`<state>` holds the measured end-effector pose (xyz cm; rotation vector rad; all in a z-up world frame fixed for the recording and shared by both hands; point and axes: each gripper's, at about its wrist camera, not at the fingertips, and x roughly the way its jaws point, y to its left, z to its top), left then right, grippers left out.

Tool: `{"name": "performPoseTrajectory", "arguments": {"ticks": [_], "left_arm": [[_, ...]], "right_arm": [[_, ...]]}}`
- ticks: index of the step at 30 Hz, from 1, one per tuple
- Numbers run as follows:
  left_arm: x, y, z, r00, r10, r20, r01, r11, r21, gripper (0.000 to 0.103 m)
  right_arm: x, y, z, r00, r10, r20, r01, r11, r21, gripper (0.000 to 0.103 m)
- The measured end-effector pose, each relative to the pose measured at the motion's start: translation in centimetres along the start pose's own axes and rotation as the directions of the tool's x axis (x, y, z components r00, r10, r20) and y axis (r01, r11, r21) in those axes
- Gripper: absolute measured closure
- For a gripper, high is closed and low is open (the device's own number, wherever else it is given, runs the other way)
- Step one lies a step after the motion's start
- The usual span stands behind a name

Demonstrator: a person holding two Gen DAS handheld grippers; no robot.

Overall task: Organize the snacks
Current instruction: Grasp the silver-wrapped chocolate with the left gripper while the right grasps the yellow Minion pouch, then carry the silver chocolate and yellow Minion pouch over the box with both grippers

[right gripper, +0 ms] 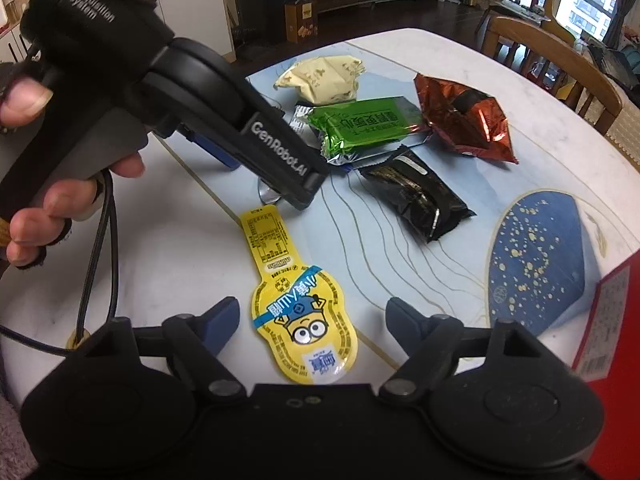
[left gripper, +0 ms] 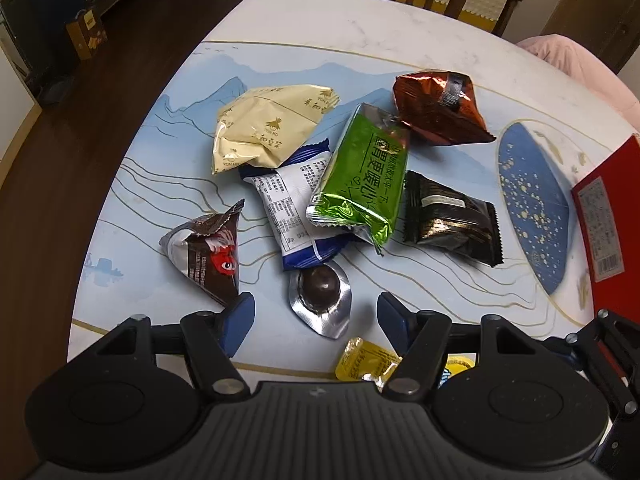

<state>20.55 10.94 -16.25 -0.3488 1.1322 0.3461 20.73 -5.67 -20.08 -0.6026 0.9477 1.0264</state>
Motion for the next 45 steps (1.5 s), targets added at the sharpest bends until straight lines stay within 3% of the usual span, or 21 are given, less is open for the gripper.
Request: {"name": "performPoseTrajectory", "arguments": {"ticks": [7, 12, 15, 22, 31, 45], "left_arm": [[0.3, -0.5, 0.3, 1.000, 0.023, 0.008, -0.023, 0.999, 0.033, 0.040], [0.2, -0.7, 0.3, 0.999, 0.041, 0.021, -0.042, 0.998, 0.047, 0.054], [0.1, -0.6, 0.3, 0.999, 0.041, 0.023, -0.042, 0.998, 0.040, 0.068], [-0.1, -0.2, 0.0, 1.000, 0.018, 0.019, -0.019, 1.000, 0.023, 0.071], [-1.1, 0.1, -1.8, 1.000, -0.003, 0.000, 0.003, 1.000, 0.018, 0.072], [-6.8, -2.3, -3.8, 0.996, -0.079, 0.051, 0.075, 0.994, 0.082, 0.072]], "right_arm": [[0.8, 0.2, 0.2, 1.000, -0.010, -0.012, 0.010, 0.999, -0.033, 0.033], [0.6, 0.4, 0.2, 1.000, -0.013, -0.003, 0.013, 0.999, -0.045, 0.042], [0.4, 0.5, 0.2, 1.000, -0.017, 0.000, 0.017, 0.999, -0.041, 0.050], [-0.4, 0.1, -0.6, 0.999, -0.051, -0.007, 0.051, 0.998, 0.023, 0.052], [-3.2, -1.4, -3.2, 0.995, -0.100, -0.002, 0.099, 0.977, 0.189, 0.052], [-10.2, -2.4, -6.2, 0.974, -0.210, 0.083, 0.172, 0.928, 0.331, 0.052]]}}
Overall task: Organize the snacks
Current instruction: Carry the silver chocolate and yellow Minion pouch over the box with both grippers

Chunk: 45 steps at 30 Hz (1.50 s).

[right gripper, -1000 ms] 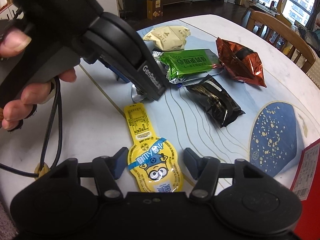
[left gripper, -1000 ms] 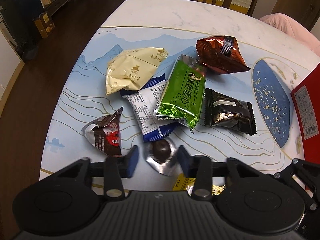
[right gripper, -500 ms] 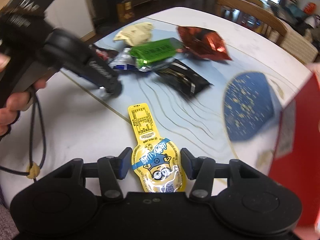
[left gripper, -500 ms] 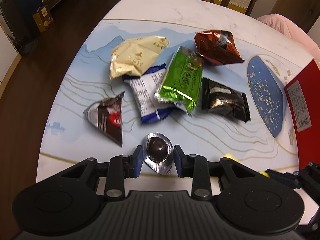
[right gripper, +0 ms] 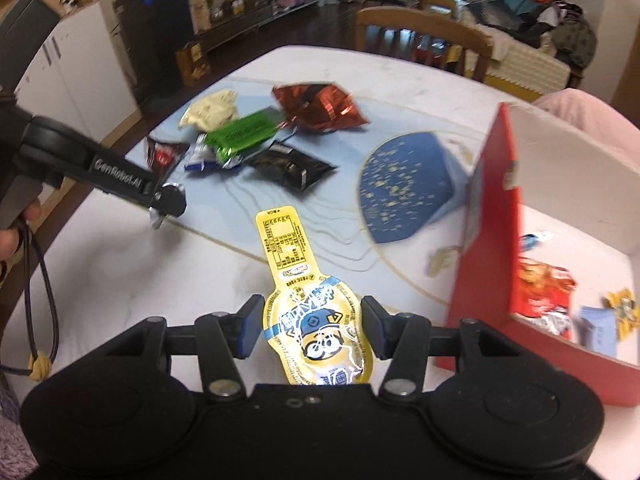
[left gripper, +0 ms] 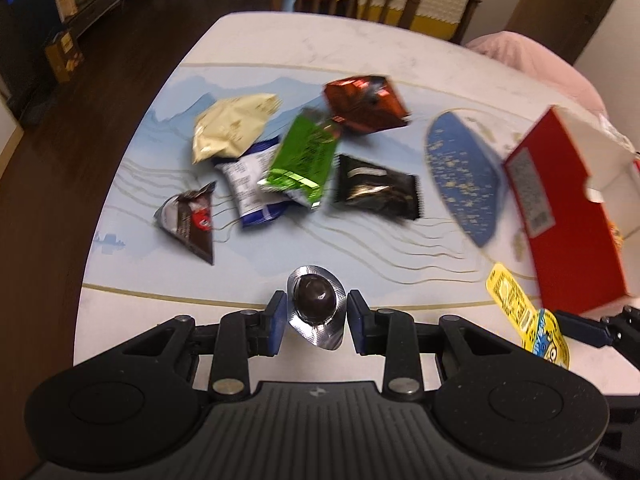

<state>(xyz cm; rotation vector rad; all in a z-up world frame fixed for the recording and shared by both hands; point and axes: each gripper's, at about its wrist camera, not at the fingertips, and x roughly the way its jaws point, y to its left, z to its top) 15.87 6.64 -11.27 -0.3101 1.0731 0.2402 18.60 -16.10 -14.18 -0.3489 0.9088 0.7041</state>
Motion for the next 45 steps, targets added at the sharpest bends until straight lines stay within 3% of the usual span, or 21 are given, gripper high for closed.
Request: {"name": "performPoseTrajectory", "arguments": {"ticks": [12, 23, 33, 45], "left_arm": [[-5.3, -6.2, 0.4, 0.993, -0.093, 0.077, 0.082, 0.987, 0.139, 0.072], [-7.7, -12.5, 2.2, 0.979, -0.164, 0.125, 0.132, 0.963, 0.236, 0.072], [-8.1, -18.5, 4.0, 0.968, -0.200, 0.154, 0.146, 0.942, 0.303, 0.072], [-5.0, -25.4, 6.3, 0.971, -0.215, 0.104, 0.168, 0.925, 0.341, 0.072]], "right_arm": [[-7.0, -3.9, -0.2, 0.990, -0.075, 0.123, 0.062, 0.992, 0.106, 0.052], [-10.6, -8.2, 0.2, 0.972, -0.145, 0.186, 0.114, 0.979, 0.166, 0.052], [-11.3, -13.4, 1.0, 0.955, -0.218, 0.200, 0.178, 0.964, 0.197, 0.052], [-10.4, -19.4, 0.2, 0.953, -0.264, 0.149, 0.231, 0.950, 0.208, 0.052]]}}
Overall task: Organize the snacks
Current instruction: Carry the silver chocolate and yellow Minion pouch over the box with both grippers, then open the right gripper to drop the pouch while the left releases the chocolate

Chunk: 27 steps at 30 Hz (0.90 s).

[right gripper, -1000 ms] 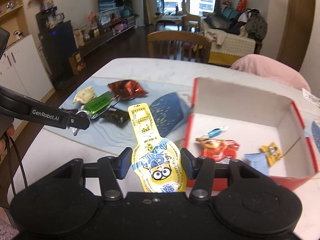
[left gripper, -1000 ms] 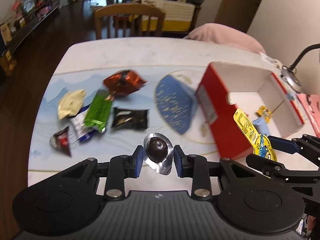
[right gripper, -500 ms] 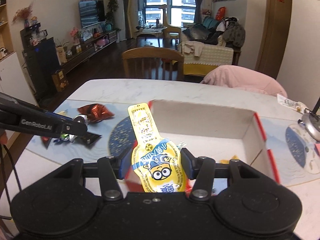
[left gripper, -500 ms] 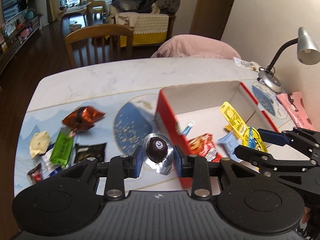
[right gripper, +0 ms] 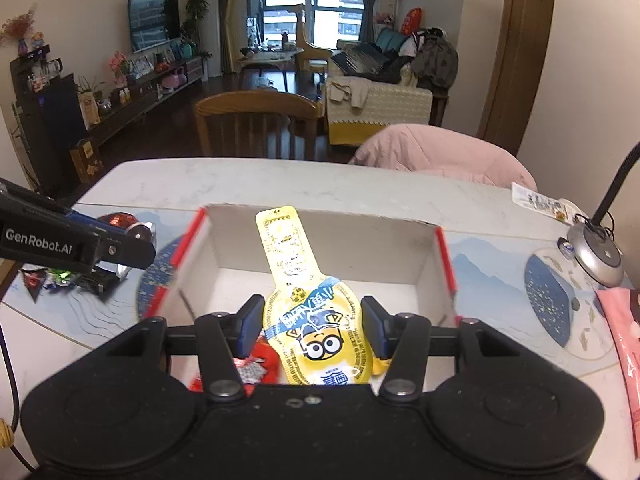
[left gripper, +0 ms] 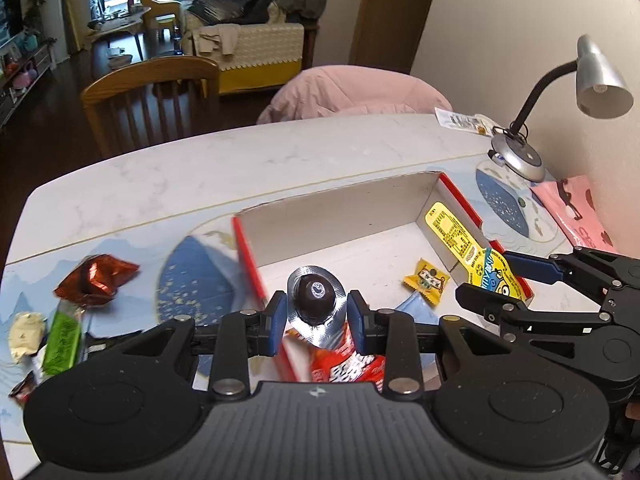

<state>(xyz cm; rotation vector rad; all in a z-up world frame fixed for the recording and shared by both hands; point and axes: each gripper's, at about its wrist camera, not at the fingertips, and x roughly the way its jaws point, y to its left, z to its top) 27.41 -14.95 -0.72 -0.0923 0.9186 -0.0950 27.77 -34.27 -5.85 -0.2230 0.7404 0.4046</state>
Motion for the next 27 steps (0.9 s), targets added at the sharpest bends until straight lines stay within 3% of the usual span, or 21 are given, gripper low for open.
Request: {"name": "performPoseTrajectory", "arguments": {"ticks": [13, 20, 27], "left_arm": [[8.4, -4.2, 3.6, 0.989, -0.016, -0.145, 0.019, 1.000, 0.018, 0.072], [13.8, -3.8, 4.5, 0.963, 0.010, -0.270, -0.012, 1.000, -0.007, 0.071], [16.8, -3.4, 4.3, 0.938, 0.046, -0.342, -0.052, 0.999, -0.007, 0.071]], "right_arm": [[3.8, -4.9, -1.7, 0.992, -0.006, -0.125, 0.007, 1.000, 0.005, 0.052], [7.0, -4.8, -1.9, 0.974, 0.045, -0.223, -0.051, 0.998, -0.022, 0.052], [9.9, -4.0, -2.3, 0.952, 0.054, -0.302, -0.071, 0.996, -0.045, 0.052]]}}
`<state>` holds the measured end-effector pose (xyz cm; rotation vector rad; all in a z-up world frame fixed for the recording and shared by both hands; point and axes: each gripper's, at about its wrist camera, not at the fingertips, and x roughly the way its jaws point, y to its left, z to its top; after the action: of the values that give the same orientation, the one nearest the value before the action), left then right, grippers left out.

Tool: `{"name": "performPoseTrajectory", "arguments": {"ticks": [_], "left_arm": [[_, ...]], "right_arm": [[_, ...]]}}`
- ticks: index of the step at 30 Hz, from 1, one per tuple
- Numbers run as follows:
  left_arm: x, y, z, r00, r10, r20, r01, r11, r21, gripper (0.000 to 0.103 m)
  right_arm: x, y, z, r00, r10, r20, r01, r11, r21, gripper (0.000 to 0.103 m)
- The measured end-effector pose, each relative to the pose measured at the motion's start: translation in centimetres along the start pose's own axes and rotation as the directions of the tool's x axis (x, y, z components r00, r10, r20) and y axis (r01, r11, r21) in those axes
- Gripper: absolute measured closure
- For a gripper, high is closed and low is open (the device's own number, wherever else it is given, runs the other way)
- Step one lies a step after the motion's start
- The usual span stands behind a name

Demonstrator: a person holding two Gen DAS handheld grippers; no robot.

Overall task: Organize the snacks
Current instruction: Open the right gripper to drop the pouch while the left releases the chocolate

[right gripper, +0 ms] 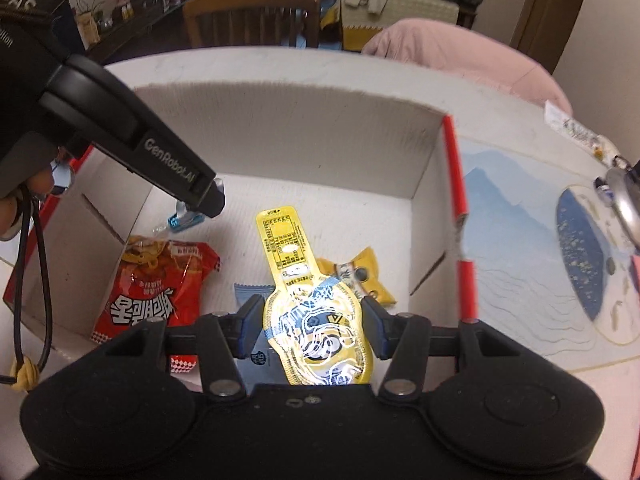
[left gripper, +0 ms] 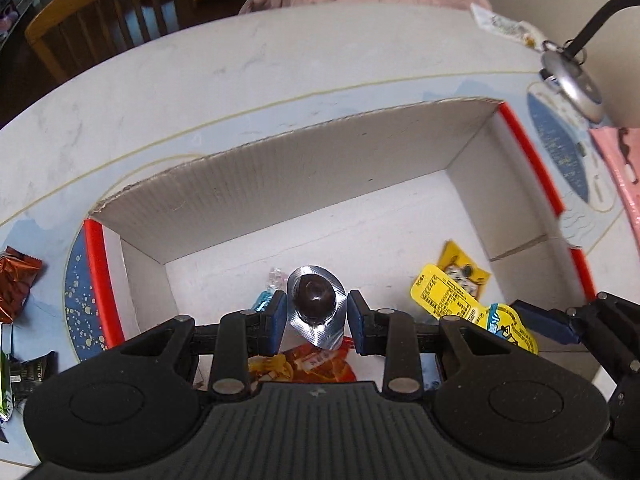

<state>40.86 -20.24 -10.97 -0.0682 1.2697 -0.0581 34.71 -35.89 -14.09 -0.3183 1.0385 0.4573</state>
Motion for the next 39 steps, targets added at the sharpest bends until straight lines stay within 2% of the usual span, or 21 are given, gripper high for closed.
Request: {"name": "performPoseTrajectory", "arguments": {"ticks": [4, 16, 19, 23, 30, 39], "left_arm": [[0.9, 0.4, 0.6, 0.999, -0.009, -0.039, 0.008, 1.000, -0.027, 0.071], [2.6, 0.7, 1.1, 0.992, -0.007, -0.125, 0.001, 0.999, -0.047, 0.071], [2.4, 0.8, 1.0, 0.993, -0.011, -0.119, 0.005, 0.999, -0.050, 0.071], [2.1, 0.8, 0.8, 0.994, -0.015, -0.111, 0.009, 0.999, -0.054, 0.070], [0.5, 0.9, -0.1, 0.997, -0.042, -0.069, 0.038, 0.998, -0.055, 0.066], [-3.6, 1.0, -1.7, 0.997, -0.072, 0.030, 0.073, 0.997, -0.041, 0.066]], "right_arm": [[1.2, -0.4, 0.3, 0.999, 0.030, -0.030, -0.030, 0.999, 0.017, 0.051], [2.3, -0.1, 0.4, 0.997, 0.028, -0.069, -0.027, 0.999, 0.024, 0.051], [2.3, -0.2, 0.3, 0.998, 0.022, -0.065, -0.019, 0.999, 0.036, 0.050], [2.2, -0.3, 0.1, 0.998, 0.013, -0.055, -0.010, 0.999, 0.040, 0.041], [0.4, -0.3, 0.0, 1.000, 0.018, -0.014, -0.017, 0.998, 0.068, 0.039], [-3.3, 0.3, 0.1, 0.997, 0.028, 0.066, -0.033, 0.996, 0.080, 0.034]]}}
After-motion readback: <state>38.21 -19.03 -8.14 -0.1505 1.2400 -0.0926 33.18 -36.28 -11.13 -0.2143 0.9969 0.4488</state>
